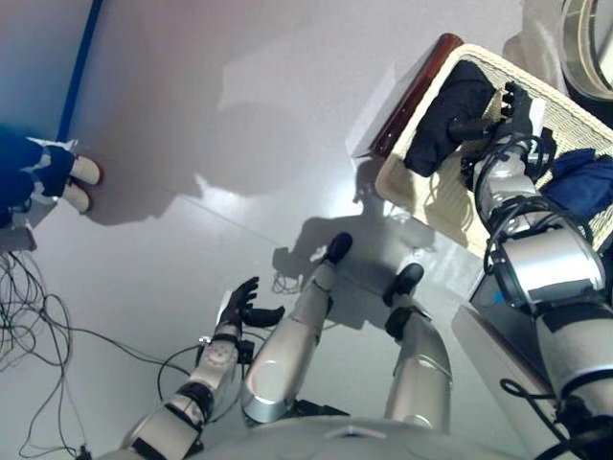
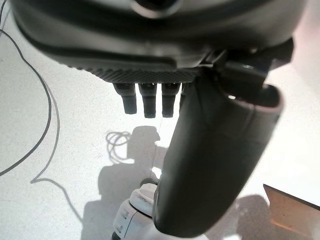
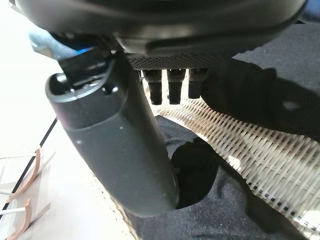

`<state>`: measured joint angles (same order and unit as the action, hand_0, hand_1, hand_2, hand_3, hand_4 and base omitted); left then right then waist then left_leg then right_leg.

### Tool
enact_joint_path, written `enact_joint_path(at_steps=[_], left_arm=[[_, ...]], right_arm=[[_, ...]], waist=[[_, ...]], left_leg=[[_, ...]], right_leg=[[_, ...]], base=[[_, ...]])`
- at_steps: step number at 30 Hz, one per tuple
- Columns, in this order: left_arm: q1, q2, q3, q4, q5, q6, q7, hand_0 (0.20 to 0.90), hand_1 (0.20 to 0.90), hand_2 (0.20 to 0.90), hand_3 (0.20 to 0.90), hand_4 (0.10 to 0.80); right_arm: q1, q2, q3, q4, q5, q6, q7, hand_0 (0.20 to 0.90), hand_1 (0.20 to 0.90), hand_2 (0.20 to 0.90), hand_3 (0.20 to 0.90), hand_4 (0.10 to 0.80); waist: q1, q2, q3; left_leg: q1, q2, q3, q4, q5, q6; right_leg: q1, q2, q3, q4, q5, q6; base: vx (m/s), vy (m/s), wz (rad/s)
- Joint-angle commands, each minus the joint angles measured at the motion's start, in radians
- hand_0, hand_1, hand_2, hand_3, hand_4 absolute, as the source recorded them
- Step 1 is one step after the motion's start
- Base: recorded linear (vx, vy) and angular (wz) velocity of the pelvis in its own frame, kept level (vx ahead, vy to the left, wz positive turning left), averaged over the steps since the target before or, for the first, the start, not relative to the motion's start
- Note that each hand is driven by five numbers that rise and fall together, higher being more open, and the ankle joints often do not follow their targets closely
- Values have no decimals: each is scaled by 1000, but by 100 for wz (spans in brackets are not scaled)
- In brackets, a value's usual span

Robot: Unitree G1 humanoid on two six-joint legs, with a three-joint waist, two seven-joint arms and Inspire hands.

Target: Pick up the clothes and place them into the washing machine

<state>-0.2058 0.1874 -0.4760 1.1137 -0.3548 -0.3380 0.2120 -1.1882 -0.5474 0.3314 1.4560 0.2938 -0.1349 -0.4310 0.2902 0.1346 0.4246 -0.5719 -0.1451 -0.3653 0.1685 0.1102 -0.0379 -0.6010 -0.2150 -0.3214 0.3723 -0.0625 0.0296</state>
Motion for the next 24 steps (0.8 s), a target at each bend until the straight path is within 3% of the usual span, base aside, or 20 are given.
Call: enact_joint_path(at_steps=[1, 11, 13, 17, 24], left_arm=[[60, 17, -5, 12, -15, -30, 31, 900, 900, 900, 900, 800], [64, 9, -9, 15, -24, -31, 22, 900, 900, 900, 900, 800], [-44, -8, -5, 51, -29, -15, 32, 900, 900, 900, 900, 800], [17, 2, -4, 35, 12, -21, 16, 900, 900, 900, 900, 800], [33, 10, 5, 13, 15, -22, 6, 900, 900, 900, 900, 800]], right_arm=[[-67, -114, 51, -7, 12, -76, -22, 900, 900, 900, 900, 800], [-53, -105, 61, -25, 25, -85, 12, 900, 900, 900, 900, 800], [-42, -69, 97, -59, -23, -74, 24, 900, 900, 900, 900, 800], [-57, -80, 172, -37, -113, -61, 46, 900, 900, 900, 900, 800], [-35, -88, 195, -47, -153, -57, 55, 900, 900, 900, 900, 800]], waist=[[22, 40, 0], [27, 49, 9], [2, 39, 16], [25, 41, 9], [32, 46, 18]], left_leg=[[-19, -75, 84, 29, -62, 9], [-40, -82, 83, 32, -59, 10], [-43, -75, 89, 34, -59, 10], [-49, -81, 76, 39, -58, 7], [-46, -85, 69, 37, -53, 5]], right_leg=[[54, 23, 48, 76, -85, 23], [29, 22, 48, 89, -94, 22], [21, 24, 52, 93, -95, 21], [27, 21, 38, 93, -98, 21], [29, 19, 33, 100, -99, 20]], base=[[37, -4, 3], [16, -2, 4], [13, 21, 6], [19, -52, 3], [1, -20, 4]])
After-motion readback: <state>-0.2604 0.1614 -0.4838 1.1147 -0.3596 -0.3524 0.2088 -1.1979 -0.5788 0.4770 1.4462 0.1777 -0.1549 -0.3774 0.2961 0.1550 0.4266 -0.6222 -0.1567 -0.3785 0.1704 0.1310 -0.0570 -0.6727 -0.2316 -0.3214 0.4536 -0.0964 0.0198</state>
